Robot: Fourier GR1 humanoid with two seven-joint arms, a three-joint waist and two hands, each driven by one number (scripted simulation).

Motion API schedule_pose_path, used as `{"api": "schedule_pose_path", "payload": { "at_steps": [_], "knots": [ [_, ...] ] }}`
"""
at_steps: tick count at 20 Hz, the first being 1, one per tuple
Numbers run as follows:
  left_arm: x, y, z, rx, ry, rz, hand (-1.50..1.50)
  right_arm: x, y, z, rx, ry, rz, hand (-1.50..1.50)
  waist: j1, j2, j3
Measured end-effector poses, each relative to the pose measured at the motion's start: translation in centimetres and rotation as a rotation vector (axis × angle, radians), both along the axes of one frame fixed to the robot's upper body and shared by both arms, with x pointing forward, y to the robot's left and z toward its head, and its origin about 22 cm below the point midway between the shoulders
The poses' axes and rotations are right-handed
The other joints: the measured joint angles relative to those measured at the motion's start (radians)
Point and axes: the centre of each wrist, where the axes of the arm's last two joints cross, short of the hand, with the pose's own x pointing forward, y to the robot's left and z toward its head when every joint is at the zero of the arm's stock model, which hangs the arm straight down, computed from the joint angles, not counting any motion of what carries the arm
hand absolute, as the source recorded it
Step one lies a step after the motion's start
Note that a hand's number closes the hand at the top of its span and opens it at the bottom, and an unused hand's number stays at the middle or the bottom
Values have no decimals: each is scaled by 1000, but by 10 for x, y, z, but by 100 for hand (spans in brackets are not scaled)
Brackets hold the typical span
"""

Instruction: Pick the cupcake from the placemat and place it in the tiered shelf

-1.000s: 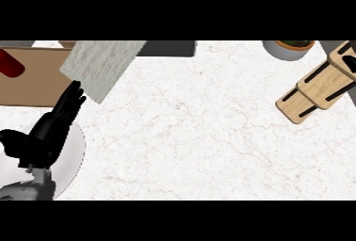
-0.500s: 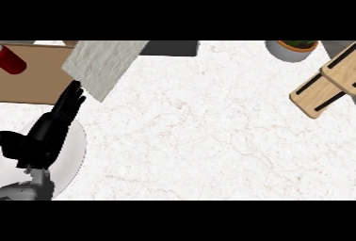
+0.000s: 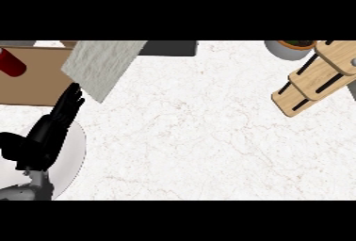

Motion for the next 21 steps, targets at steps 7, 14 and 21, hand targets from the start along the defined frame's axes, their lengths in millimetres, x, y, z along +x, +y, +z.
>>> {"api": "schedule_pose_path", "payload": {
  "at_steps": [7, 14, 21],
  "knots": [
    [0, 3, 1, -3, 4, 12, 0, -11, -10, 60, 341, -60, 21, -150, -11, -3, 0],
    [3, -3, 2, -5, -1, 8, 0, -51, -61, 105, 750, -38, -57, -150, -10, 1, 1],
    [2, -3, 2, -4, -12, 2, 0, -114, -123, 112, 984, 40, -101, -150, 0, 10, 4]
  ]
}}
